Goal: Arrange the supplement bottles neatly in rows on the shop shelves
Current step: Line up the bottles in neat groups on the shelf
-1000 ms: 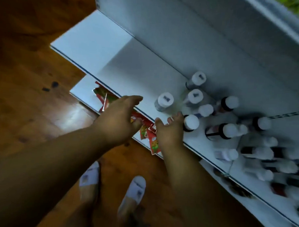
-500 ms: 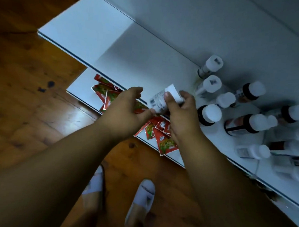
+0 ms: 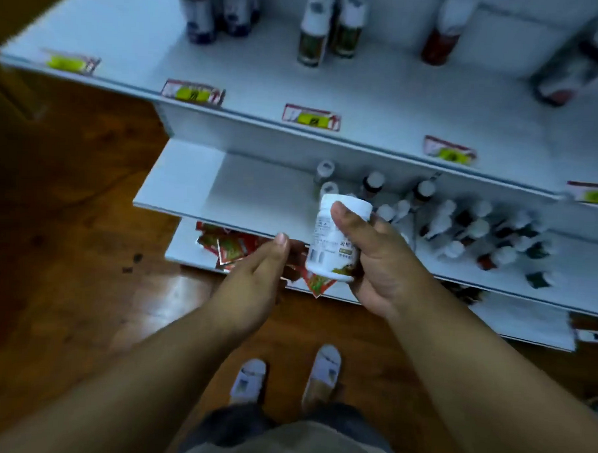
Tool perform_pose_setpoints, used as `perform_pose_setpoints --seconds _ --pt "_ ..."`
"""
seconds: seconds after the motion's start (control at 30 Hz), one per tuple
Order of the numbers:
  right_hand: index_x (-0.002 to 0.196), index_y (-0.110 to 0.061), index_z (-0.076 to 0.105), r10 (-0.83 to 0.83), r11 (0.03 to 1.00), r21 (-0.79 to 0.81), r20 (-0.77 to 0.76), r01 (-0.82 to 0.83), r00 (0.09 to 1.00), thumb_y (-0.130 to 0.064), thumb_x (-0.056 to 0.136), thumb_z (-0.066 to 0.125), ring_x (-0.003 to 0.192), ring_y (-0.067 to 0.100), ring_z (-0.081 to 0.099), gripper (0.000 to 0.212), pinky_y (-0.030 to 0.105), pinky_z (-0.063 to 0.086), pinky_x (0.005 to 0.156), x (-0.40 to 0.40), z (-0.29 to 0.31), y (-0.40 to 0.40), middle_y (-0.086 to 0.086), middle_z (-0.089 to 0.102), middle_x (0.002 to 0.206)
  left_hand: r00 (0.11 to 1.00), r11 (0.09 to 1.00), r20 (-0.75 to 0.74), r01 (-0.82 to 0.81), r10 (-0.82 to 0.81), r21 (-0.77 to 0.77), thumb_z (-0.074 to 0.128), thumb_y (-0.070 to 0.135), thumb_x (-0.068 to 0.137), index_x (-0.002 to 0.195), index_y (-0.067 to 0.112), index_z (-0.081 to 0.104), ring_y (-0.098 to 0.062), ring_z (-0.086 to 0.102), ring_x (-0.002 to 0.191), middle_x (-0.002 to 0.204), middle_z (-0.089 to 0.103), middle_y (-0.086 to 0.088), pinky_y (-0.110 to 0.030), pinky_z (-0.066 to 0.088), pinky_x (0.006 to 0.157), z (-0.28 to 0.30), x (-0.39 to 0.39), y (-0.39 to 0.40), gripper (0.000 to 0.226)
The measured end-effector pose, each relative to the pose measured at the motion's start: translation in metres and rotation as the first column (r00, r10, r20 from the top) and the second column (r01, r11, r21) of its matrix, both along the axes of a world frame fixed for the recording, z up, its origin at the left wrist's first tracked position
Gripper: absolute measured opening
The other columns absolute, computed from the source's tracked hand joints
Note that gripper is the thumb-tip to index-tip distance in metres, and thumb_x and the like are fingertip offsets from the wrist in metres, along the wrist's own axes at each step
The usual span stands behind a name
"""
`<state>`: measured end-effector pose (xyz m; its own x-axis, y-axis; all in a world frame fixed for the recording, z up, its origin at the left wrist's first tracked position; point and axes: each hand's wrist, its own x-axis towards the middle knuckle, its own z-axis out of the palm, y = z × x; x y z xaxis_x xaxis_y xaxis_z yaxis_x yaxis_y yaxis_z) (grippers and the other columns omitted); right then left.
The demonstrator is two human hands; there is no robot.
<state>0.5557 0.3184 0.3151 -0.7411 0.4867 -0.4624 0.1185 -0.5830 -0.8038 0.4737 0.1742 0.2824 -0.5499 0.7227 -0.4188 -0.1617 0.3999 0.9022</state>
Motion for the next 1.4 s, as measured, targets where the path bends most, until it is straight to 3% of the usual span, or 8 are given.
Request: perform_pose_setpoints --seconds 0.2,0.37,0.5,0.73,0.87,1.0,1.2,1.4 --pt "0.113 -0.01 0.059 -0.264 0.964 0.018 -0.09 0.267 0.96 -0.036 0.06 0.086 0.082 0.025 0.068 0.065 0.041 0.057 0.069 0.073 0.072 0.002 0.013 0.068 0.094 0.966 0.961 -0.108 0.249 -0.237 0.12 0.027 0.083 0.078 0.119 0.045 0.062 -0.01 0.061 0.115 0.118 0.068 0.013 -0.044 0.045 0.104 0.078 0.045 0.029 0.066" --pt "0.094 -0.019 0.06 -0.394 0.91 0.029 -0.246 0.413 0.886 -0.043 0.074 0.063 0.079 0.019 0.065 0.031 0.038 0.057 0.072 0.16 0.1 0.029 0.003 0.066 0.08 0.884 0.905 -0.29 0.411 -0.366 0.11 0.021 0.076 0.086 0.125 0.041 0.059 -0.005 0.059 0.11 0.117 0.065 0.015 -0.031 0.047 0.097 0.111 0.112 0.075 0.064" --pt "0.122 -0.007 0.058 -0.506 0.85 0.022 -0.239 0.526 0.829 -0.031 0.086 0.057 0.094 0.029 0.063 0.043 0.045 0.058 0.073 0.255 0.109 0.067 0.015 0.062 0.101 0.835 0.842 -0.298 0.519 -0.463 0.145 0.02 0.071 0.089 0.118 0.042 0.059 -0.003 0.059 0.107 0.113 0.065 0.016 -0.024 0.046 0.089 0.122 0.196 0.13 0.057" --pt "0.117 -0.015 0.061 -0.599 0.739 0.275 -0.149 0.615 0.787 -0.037 0.081 0.065 0.109 0.035 0.064 0.042 0.055 0.053 0.093 0.432 0.133 0.145 0.019 0.067 0.113 0.687 0.679 -0.379 0.712 -0.62 0.18 0.016 0.071 0.089 0.111 0.048 0.057 0.01 0.056 0.099 0.108 0.064 0.022 -0.018 0.043 0.082 0.14 0.357 0.233 0.052" --pt "0.117 -0.009 0.058 -0.616 0.695 0.34 -0.172 0.633 0.769 -0.039 0.074 0.068 0.098 0.026 0.066 0.053 0.05 0.056 0.088 0.488 0.145 0.202 0.011 0.068 0.099 0.678 0.657 -0.383 0.725 -0.627 0.206 0.026 0.069 0.084 0.114 0.042 0.06 0.001 0.06 0.094 0.105 0.066 0.018 -0.021 0.049 0.079 0.15 0.408 0.292 0.053" --pt "0.115 -0.007 0.057 -0.633 0.692 0.273 -0.218 0.669 0.743 -0.038 0.073 0.068 0.081 0.018 0.068 0.053 0.039 0.06 0.071 0.51 0.142 0.275 0.005 0.068 0.085 0.665 0.663 -0.39 0.731 -0.637 0.163 0.021 0.076 0.082 0.112 0.045 0.058 0.013 0.055 0.095 0.101 0.063 0.027 -0.017 0.042 0.076 0.146 0.429 0.363 0.056" --pt "0.116 -0.008 0.059 -0.675 0.674 0.249 -0.175 0.695 0.717 -0.037 0.069 0.073 0.099 0.032 0.069 0.057 0.051 0.057 0.086 0.523 0.132 0.404 0.017 0.071 0.104 0.667 0.669 -0.388 0.727 -0.636 0.153 0.026 0.075 0.083 0.111 0.045 0.059 0.002 0.058 0.1 0.106 0.063 0.022 -0.017 0.052 0.07 0.134 0.439 0.504 0.053" --pt "0.109 -0.006 0.057 -0.726 0.592 0.381 -0.13 0.711 0.675 -0.026 0.068 0.075 0.091 0.034 0.065 0.049 0.05 0.057 0.075 0.561 0.139 0.532 0.021 0.065 0.105 0.618 0.644 -0.507 0.75 -0.6 0.151 0.03 0.068 0.091 0.111 0.041 0.06 0.0 0.059 0.103 0.107 0.065 0.019 -0.031 0.046 0.094 0.122 0.454 0.641 0.045"
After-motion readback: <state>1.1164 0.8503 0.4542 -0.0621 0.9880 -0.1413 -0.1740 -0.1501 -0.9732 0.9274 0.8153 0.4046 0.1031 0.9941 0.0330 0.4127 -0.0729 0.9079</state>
